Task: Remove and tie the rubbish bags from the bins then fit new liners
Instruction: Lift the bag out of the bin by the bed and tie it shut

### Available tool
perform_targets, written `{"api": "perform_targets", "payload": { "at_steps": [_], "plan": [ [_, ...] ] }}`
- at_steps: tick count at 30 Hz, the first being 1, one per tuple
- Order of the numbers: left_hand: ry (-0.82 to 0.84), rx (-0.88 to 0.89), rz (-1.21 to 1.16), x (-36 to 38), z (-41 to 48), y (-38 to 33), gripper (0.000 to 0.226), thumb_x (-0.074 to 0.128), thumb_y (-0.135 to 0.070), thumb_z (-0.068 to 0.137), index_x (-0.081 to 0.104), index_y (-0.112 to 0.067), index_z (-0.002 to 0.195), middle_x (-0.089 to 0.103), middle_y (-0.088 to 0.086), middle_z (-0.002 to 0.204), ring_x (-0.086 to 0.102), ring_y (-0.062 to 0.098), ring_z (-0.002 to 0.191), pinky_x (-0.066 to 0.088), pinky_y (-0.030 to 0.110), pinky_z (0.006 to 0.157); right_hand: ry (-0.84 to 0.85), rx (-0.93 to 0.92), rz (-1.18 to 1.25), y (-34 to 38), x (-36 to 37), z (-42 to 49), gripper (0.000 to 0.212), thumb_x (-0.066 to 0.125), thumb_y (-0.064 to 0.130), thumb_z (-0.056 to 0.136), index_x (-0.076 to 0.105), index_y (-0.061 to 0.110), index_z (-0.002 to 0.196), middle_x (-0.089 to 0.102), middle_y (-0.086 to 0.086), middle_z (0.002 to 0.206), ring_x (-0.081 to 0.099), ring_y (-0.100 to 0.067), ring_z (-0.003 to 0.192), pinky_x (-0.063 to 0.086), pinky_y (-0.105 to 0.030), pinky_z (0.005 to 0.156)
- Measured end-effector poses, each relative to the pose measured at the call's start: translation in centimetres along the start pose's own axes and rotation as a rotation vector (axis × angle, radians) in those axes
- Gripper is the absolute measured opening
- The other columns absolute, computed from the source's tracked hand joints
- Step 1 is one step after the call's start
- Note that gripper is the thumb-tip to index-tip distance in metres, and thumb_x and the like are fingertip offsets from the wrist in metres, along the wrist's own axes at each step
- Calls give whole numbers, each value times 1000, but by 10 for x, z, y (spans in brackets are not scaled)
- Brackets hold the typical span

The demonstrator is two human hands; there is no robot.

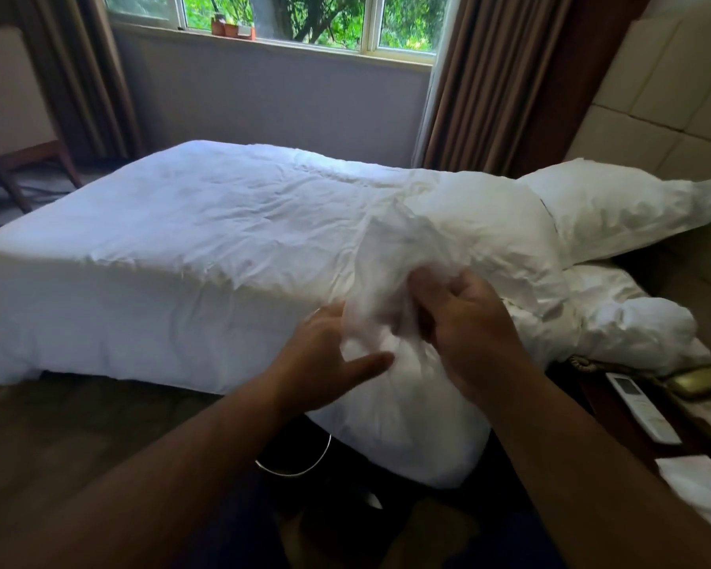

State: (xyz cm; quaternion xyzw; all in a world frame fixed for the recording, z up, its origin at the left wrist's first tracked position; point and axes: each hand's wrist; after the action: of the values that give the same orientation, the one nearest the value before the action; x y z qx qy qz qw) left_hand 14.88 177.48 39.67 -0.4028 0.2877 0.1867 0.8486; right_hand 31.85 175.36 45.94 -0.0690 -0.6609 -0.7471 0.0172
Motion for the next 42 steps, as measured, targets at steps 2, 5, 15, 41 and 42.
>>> {"api": "perform_targets", "payload": {
  "at_steps": [2,5,15,41,42],
  "plan": [
    [-35,14,16,4,2,-2,37,62,-57,82,70,-21,83,62,-22,82,58,-2,83,40,23,76,-38,-28,-95,6,-6,2,16,63,23,98,69,8,99,76,-10,87,74,-28,82,61,-45,74],
    [-61,-52,44,10,5,-2,57,46,-66,84,71,-15,77,69,-3,75,62,16,72,43,33,65,-63,-77,-241,9,-16,5,18,68,34,93,69,16,95,76,0,86,74,-19,83,61,-45,78],
    [-124,-273,-3,9,10,2,40,55,-47,95,46,-33,59,49,-18,57,51,10,64,34,26,63,111,-29,-679,-25,-42,-18,72,72,68,67,52,40,129,65,15,120,64,-4,109,55,-36,95],
    [49,-819,-1021,3,10,-32,36,61,-36,94,72,-3,104,75,16,94,73,24,82,60,33,73,-45,-266,-851,-38,1,-29,31,76,29,86,46,28,95,57,12,70,63,-11,69,53,-32,66],
    [-8,-859,-1064,5,12,-29,36,58,-37,96,72,-4,104,75,15,96,73,24,85,59,36,79,-45,-249,-819,-40,1,-31,34,78,30,83,46,30,95,58,10,70,63,-8,68,53,-30,65]
  ]
}}
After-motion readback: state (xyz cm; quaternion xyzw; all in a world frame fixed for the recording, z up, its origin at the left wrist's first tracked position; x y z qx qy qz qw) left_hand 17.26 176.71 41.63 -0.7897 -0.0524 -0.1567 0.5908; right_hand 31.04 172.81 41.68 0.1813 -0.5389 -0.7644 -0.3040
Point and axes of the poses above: each hand's wrist, its own z-axis towards the middle knuckle, its own x-axis out of the palm, y = z × x
